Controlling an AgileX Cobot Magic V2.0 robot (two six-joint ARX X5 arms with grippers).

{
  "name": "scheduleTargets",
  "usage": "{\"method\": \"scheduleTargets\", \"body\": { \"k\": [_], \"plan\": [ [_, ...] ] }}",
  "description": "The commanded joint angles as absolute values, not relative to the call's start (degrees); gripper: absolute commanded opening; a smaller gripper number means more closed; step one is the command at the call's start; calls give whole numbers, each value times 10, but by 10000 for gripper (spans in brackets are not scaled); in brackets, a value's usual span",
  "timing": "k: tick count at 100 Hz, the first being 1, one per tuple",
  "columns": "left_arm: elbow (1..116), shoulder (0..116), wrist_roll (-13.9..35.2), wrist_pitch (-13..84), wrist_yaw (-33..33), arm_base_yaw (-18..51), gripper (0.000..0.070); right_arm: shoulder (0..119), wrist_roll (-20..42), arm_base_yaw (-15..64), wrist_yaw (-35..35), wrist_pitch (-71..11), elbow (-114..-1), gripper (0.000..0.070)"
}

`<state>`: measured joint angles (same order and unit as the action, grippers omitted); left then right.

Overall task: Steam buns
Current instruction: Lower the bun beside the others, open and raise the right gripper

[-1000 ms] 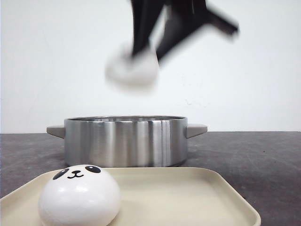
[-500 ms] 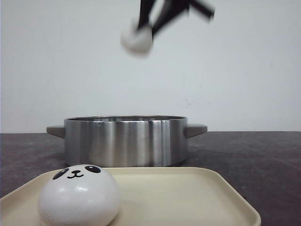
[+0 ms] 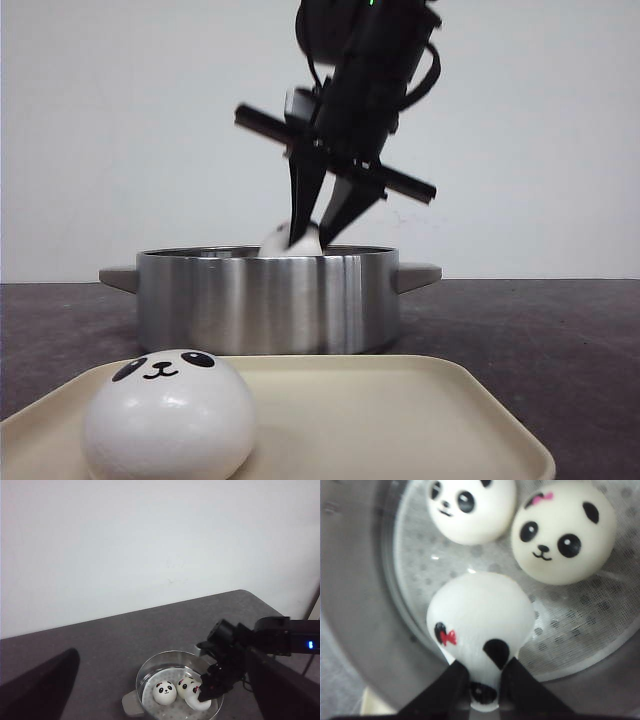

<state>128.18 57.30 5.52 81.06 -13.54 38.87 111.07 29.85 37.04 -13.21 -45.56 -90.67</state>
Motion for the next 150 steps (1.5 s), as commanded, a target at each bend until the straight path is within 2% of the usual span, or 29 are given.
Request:
{"method": "scheduleTargets", "body": {
  "k": [1, 12, 86, 91, 101, 105, 137, 150],
  "plan": [
    [1294, 577, 53, 815, -135, 393, 672, 1123, 301, 371, -117, -454, -916, 7],
    [1293, 577, 54, 819, -135, 393, 672, 1125, 307, 370, -86, -456, -916, 7],
    [1293, 577, 56, 823, -135, 393, 672, 1131, 297, 370, -89, -482, -916, 10],
    [1292, 577, 56, 824, -135, 393, 672, 1131, 297, 370, -88, -483, -916, 54],
    [1292, 577, 56, 824, -135, 393, 672, 1131, 297, 370, -88, -483, -916, 277],
    [1292, 577, 56, 824, -135, 393, 672, 1131, 297, 371, -88, -483, -916, 325],
    [1292, 577, 56, 825, -135, 393, 672, 1131, 297, 370, -88, -483, -916, 345],
    [1292, 577, 56, 825, -135, 393, 672, 1131, 297, 370, -88, -487, -916, 395]
  ]
}}
